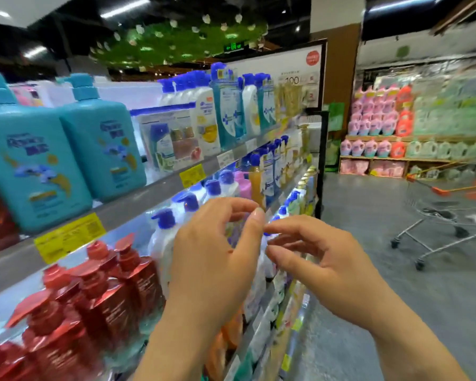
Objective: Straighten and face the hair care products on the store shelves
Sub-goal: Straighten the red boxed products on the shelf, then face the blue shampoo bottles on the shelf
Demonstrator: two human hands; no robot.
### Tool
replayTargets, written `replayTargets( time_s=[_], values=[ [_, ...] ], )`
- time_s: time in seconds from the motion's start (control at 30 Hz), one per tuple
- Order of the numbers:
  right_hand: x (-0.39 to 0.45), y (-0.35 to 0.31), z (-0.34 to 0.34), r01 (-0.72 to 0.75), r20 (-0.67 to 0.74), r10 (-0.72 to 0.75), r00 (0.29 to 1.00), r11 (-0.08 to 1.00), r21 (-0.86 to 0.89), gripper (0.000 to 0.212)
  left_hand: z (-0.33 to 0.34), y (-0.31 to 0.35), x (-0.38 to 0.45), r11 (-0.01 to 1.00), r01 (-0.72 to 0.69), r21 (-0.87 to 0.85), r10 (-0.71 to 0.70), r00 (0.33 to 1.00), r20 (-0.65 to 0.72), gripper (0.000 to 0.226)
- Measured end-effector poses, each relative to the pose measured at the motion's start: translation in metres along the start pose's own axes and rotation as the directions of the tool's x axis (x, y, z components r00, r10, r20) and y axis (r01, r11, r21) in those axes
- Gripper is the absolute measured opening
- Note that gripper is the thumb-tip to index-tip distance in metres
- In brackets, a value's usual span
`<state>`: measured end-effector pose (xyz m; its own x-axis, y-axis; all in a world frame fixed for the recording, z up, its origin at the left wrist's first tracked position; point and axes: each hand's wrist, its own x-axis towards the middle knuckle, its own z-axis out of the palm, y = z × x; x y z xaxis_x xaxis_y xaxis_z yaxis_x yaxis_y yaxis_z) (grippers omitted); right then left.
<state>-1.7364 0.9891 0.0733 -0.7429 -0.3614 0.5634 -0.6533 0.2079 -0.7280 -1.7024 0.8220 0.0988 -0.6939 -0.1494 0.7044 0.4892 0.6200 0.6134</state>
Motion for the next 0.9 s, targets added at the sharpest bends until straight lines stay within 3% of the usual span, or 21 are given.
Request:
replayTargets(
  time_s=[0.2,0.47,0.9],
  values=[
    [0.014,0.067,-0.095,-0.057,-0.067,0.058,0.996,0.998,0.022,0.024,0.112,0.011,0.041,0.999,-0.046,0.001,0.046,0.998,-0.037,0.011],
    [0.061,0.152,-0.206,-0.096,-0.029,0.097,0.995,0.995,0.035,0.028,0.247,0.008,0.097,0.992,0.039,-0.119,-0.051,0.993,-0.102,0.011],
    [0.186,0.286,-0.244,-0.114,0.075,0.109,0.991,0.991,0.068,0.023,0.349,-0.068,0.208,0.994,0.094,-0.056,-0.103,0.980,-0.172,0.007]
  ],
)
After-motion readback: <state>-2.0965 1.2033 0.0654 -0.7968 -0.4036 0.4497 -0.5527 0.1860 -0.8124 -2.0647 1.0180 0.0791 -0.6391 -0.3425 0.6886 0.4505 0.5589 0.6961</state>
